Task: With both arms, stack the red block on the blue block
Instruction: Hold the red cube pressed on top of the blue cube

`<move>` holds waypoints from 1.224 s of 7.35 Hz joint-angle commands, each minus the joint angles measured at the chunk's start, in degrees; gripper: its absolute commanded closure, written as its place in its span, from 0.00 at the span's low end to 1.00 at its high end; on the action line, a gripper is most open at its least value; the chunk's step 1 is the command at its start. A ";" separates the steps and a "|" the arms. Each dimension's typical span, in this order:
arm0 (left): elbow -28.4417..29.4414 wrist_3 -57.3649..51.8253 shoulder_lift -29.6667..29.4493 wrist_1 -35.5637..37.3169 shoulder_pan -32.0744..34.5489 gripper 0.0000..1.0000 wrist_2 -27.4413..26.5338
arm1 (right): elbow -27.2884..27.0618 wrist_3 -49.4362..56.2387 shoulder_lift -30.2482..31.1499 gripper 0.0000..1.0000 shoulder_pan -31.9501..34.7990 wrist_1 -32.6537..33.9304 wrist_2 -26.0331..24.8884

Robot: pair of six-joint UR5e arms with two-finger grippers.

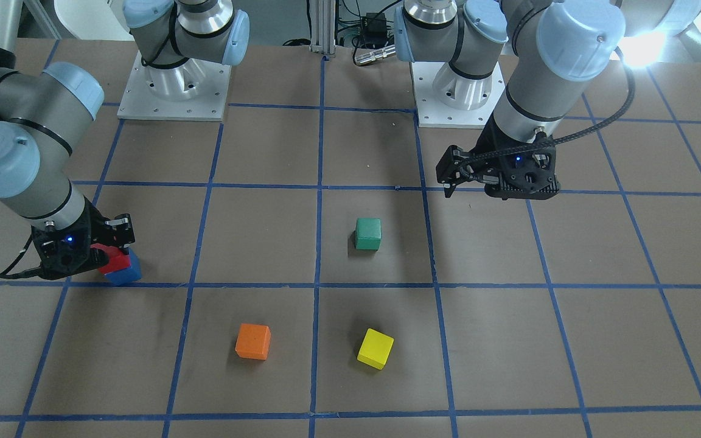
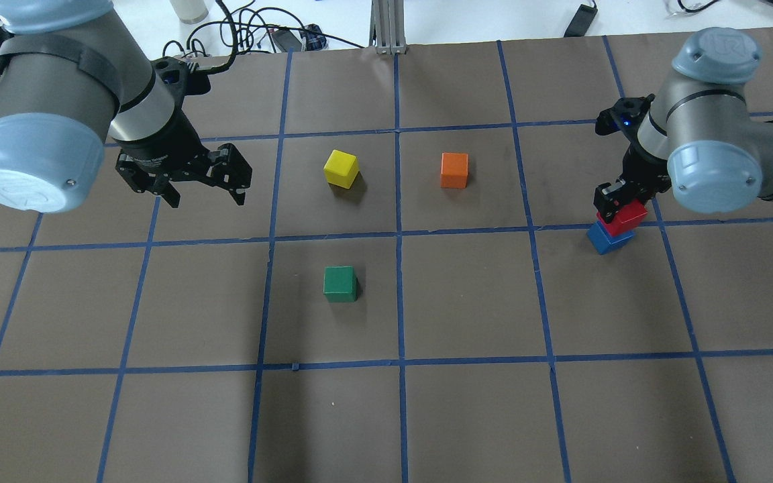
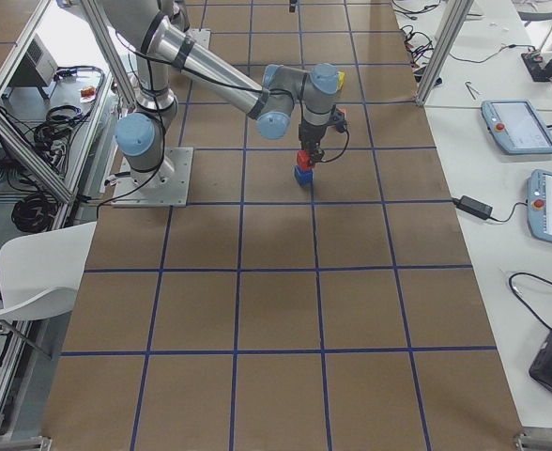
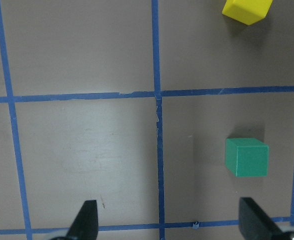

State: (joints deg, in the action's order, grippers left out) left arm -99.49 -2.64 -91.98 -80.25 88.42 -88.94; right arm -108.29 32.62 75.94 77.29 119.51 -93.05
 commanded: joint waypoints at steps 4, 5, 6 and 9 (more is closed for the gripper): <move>0.00 0.00 -0.13 0.00 0.00 0.00 0.00 | -0.25 0.34 -0.36 0.99 0.06 0.11 -0.03; 0.00 0.00 -0.13 0.00 0.00 0.00 0.00 | -0.17 0.43 -0.36 0.99 0.06 0.20 -0.03; 0.00 0.00 -0.13 0.00 0.00 0.00 0.00 | -0.17 0.51 -0.36 0.99 0.06 0.29 -0.03; 0.00 0.00 -0.13 0.00 0.00 0.00 0.00 | -0.43 0.52 -1.06 0.98 0.06 2.22 -0.20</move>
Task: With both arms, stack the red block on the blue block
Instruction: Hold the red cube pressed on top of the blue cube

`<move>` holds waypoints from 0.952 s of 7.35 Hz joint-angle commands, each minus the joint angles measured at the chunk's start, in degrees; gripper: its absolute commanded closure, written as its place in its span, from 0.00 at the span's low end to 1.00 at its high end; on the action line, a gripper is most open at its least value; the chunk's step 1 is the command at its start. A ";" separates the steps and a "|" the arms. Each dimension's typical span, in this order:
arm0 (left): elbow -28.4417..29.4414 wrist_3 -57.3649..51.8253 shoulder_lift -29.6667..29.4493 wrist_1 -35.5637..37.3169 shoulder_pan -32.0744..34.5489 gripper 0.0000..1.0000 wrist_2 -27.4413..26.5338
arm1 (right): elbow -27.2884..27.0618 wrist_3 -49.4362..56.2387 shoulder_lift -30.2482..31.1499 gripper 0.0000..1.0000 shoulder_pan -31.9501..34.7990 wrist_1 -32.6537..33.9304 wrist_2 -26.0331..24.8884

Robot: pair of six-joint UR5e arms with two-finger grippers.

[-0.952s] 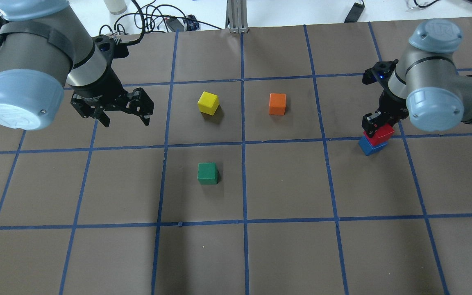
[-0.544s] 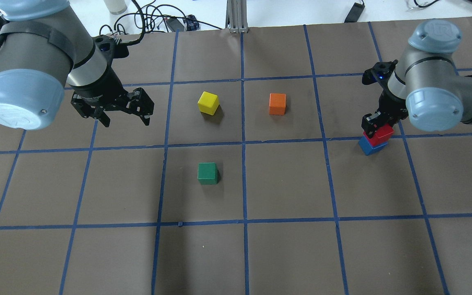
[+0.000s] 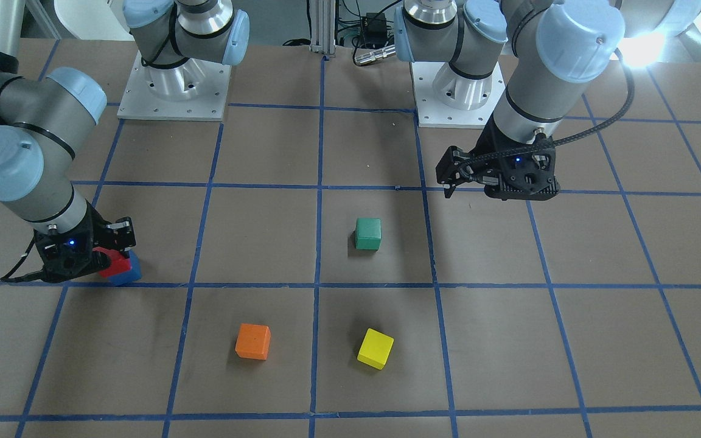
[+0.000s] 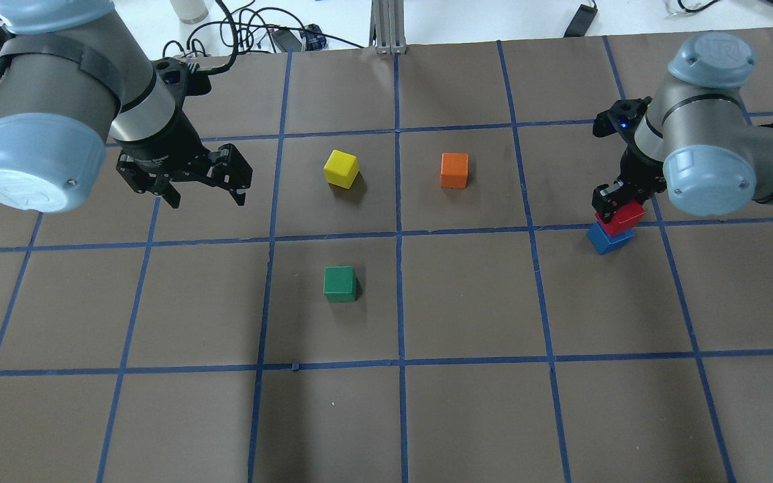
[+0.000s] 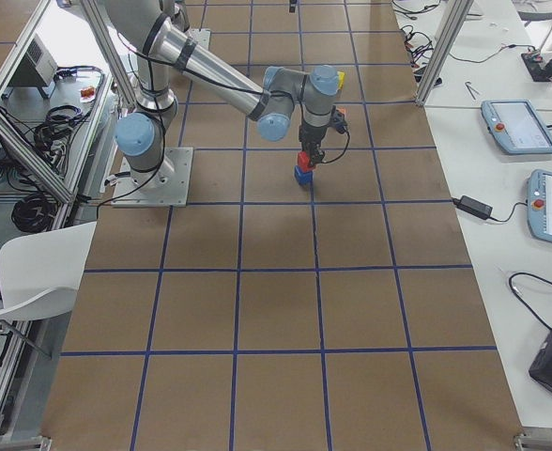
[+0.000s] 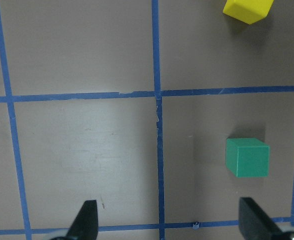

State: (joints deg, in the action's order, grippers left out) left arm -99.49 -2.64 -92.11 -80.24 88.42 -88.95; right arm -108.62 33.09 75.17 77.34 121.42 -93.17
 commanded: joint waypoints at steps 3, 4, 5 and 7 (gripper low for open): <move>0.00 0.09 -0.09 0.00 0.00 0.00 0.09 | -0.11 -0.04 -0.29 0.80 0.00 0.22 -0.25; 0.00 0.09 -0.09 0.00 0.00 0.00 0.26 | -0.11 -0.22 -0.29 0.70 0.00 0.13 -0.34; 0.00 0.09 -0.09 0.00 0.00 0.00 0.35 | -0.11 -0.48 -0.29 0.60 0.00 0.04 -0.34; 0.09 0.09 -0.18 0.00 0.00 0.00 0.35 | -0.19 -0.83 -0.38 0.44 0.00 -0.31 -0.69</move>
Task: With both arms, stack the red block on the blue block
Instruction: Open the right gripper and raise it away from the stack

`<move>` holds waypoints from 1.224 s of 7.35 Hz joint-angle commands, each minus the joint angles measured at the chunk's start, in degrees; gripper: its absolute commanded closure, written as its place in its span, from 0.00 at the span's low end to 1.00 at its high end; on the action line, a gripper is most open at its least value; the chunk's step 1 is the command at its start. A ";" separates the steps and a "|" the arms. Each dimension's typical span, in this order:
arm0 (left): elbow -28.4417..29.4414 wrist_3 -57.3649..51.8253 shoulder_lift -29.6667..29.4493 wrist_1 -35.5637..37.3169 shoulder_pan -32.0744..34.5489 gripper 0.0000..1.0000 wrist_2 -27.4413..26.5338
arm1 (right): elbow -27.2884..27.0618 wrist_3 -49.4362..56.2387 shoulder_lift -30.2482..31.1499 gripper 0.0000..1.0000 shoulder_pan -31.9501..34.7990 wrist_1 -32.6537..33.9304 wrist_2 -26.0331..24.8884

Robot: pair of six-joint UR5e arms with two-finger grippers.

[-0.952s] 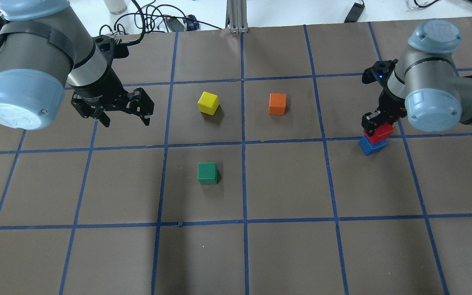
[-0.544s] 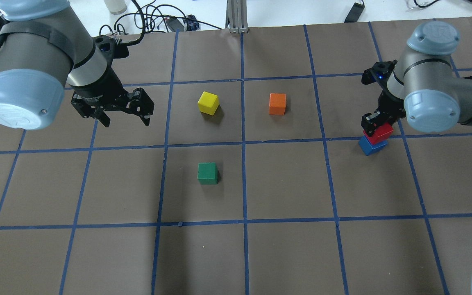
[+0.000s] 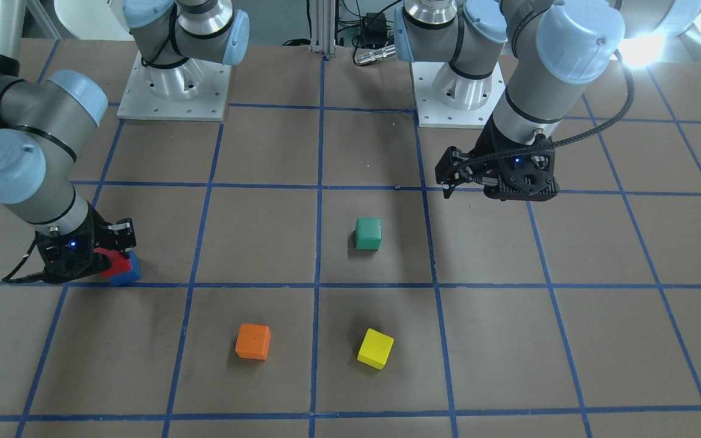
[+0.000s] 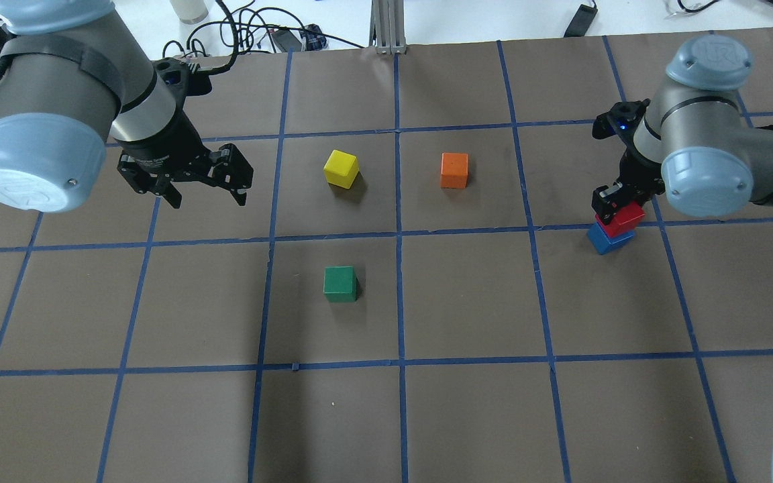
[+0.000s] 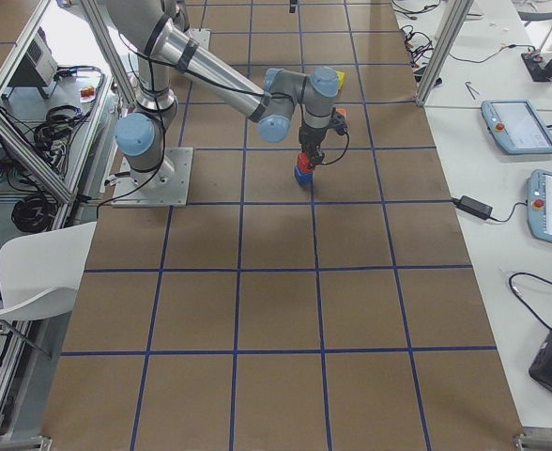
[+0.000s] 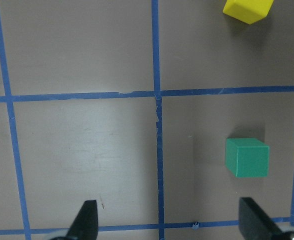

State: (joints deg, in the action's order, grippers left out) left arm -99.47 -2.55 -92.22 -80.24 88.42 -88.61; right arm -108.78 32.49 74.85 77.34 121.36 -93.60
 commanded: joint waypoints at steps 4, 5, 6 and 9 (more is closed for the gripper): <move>0.06 0.00 -0.06 0.00 0.00 0.00 0.02 | -0.91 -0.32 0.38 0.08 0.00 -0.07 -0.88; 0.06 0.00 -0.06 0.00 0.00 0.00 0.11 | 0.57 -0.32 0.82 0.03 0.00 -0.51 -4.36; 0.15 0.00 -0.06 0.00 0.00 0.00 0.02 | 3.72 -0.41 2.13 0.02 0.00 -3.12 -4.92; 0.24 0.09 -0.06 0.09 0.00 0.00 0.11 | 13.21 -14.05 8.98 0.00 4.19 -20.23 -0.12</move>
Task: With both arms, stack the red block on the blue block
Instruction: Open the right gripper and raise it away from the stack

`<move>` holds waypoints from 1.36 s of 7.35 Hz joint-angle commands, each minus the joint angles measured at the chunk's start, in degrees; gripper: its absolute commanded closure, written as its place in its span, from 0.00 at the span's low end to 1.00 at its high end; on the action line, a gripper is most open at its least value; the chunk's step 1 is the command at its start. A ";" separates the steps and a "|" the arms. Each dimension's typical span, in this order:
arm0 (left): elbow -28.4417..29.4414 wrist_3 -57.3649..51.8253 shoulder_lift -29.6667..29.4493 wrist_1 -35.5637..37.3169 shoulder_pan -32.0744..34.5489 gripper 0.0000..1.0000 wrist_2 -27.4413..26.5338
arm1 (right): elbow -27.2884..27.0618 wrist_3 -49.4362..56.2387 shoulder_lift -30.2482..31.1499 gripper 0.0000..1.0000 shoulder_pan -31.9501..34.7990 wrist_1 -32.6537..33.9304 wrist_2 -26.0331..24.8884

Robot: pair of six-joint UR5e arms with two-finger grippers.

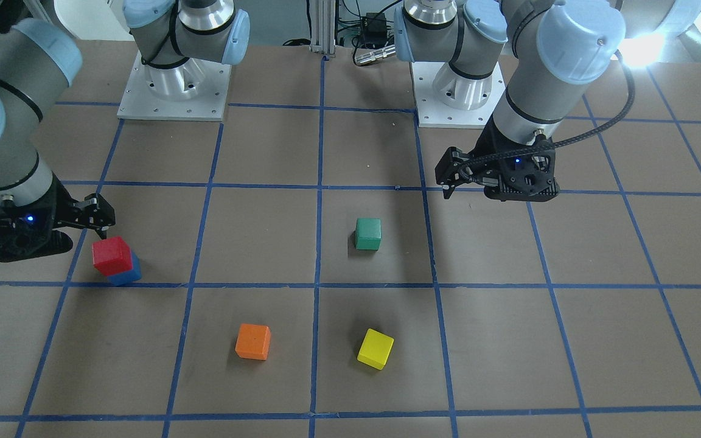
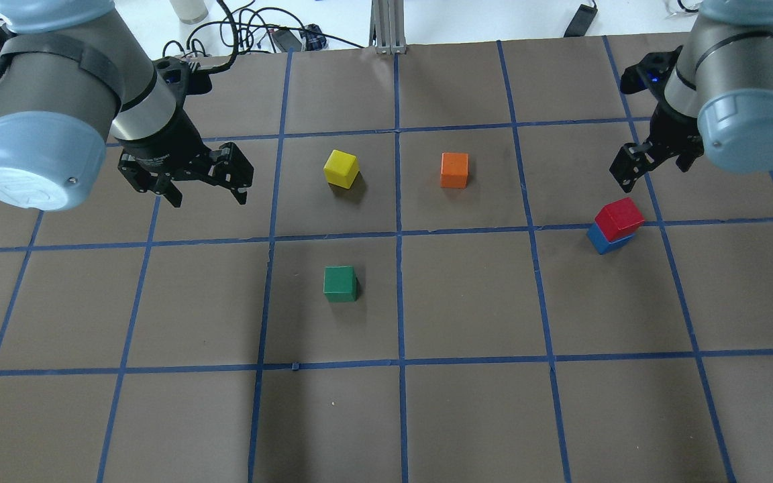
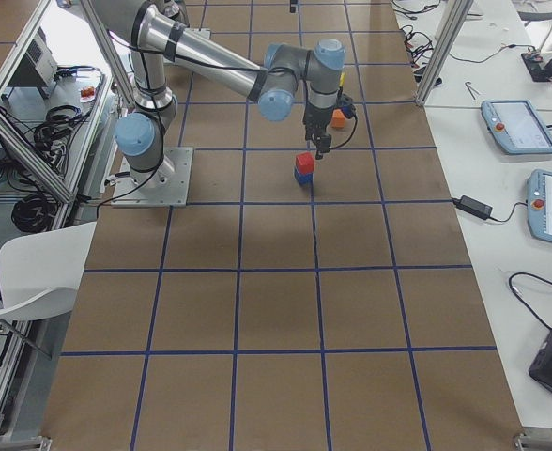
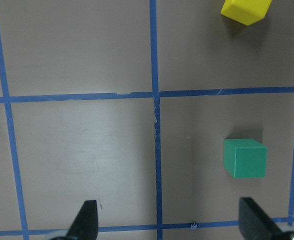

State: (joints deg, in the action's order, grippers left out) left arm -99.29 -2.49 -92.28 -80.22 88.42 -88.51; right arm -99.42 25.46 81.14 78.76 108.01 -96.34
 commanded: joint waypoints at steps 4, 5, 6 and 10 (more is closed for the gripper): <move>0.15 0.56 0.96 -0.02 0.09 0.00 -0.26 | 7.48 -26.51 8.15 0.00 15.44 -11.94 3.00; 0.15 0.56 1.40 -0.02 0.09 0.00 -0.43 | 6.88 -26.60 8.24 0.00 15.55 -12.29 2.83; 0.24 0.56 1.41 0.07 0.09 0.00 -0.43 | 6.87 -26.61 7.98 0.00 15.55 -11.77 2.91; 2.59 2.74 1.84 2.88 2.36 0.00 0.09 | 8.62 -30.18 7.28 0.00 15.55 -11.41 9.33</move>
State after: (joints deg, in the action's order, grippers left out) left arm -97.93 -0.59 -90.65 -77.75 89.63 -88.78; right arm -91.60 -2.40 88.55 94.30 96.60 -89.00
